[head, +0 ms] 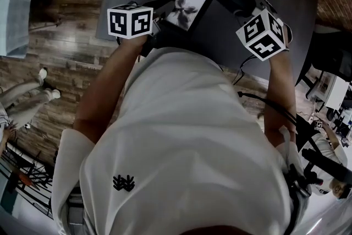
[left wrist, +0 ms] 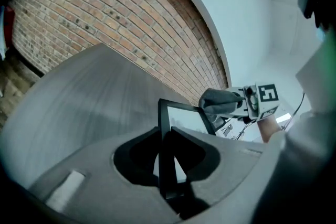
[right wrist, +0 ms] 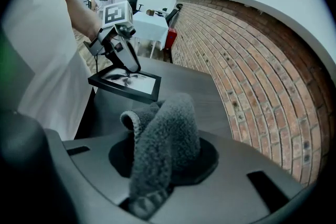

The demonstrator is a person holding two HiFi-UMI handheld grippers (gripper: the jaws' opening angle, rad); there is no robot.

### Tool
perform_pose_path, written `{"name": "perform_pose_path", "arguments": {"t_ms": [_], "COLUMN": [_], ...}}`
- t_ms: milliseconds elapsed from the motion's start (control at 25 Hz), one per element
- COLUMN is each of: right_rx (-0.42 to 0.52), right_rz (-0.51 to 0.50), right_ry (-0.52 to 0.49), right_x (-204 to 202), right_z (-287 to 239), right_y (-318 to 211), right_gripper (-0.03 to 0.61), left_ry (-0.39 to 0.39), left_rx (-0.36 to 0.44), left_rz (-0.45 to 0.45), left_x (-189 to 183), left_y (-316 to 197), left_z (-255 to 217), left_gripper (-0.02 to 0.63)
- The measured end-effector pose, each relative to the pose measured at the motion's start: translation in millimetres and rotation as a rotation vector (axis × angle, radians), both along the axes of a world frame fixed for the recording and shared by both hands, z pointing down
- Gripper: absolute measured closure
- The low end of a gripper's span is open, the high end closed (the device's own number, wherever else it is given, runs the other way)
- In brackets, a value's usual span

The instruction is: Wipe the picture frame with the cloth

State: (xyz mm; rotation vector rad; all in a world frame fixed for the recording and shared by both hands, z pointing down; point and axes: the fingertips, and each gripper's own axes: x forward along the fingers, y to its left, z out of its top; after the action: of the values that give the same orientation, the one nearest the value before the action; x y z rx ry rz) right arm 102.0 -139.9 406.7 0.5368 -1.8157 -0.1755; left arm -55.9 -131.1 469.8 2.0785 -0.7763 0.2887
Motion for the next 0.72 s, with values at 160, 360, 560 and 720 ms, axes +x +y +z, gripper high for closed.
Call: {"name": "perform_pose_path", "arguments": {"t_ms": [160,360,560,720], "right_rx": [0.002,-0.016,-0.022,-0.031], "right_rz": [-0.005,-0.041,-0.074,-0.104], "right_ry": [-0.033,-0.066,-0.086,-0.117], "right_x": [-6.0,-18.5,-29.5,-38.1], "right_z": [-2.1,-0.5,-1.9,-7.5], "right_y": [7.2,23.3,34.2,45.1], "right_gripper": [0.488,0.488,0.488,0.488], "left_ry": [0.058,0.140,0.211,0.261], "left_rx": [-0.055,-0.119,-0.158,-0.182], "left_rz": [-0.041,-0.096,-0.146,-0.195], "left_x": [1.2,2.6,-0.5,-2.9], "left_y": [-0.2,-0.5,-3.6,-6.2], "left_z": [4.5,8.6,10.6,11.0], "left_gripper": [0.540,0.540,0.540,0.540]}}
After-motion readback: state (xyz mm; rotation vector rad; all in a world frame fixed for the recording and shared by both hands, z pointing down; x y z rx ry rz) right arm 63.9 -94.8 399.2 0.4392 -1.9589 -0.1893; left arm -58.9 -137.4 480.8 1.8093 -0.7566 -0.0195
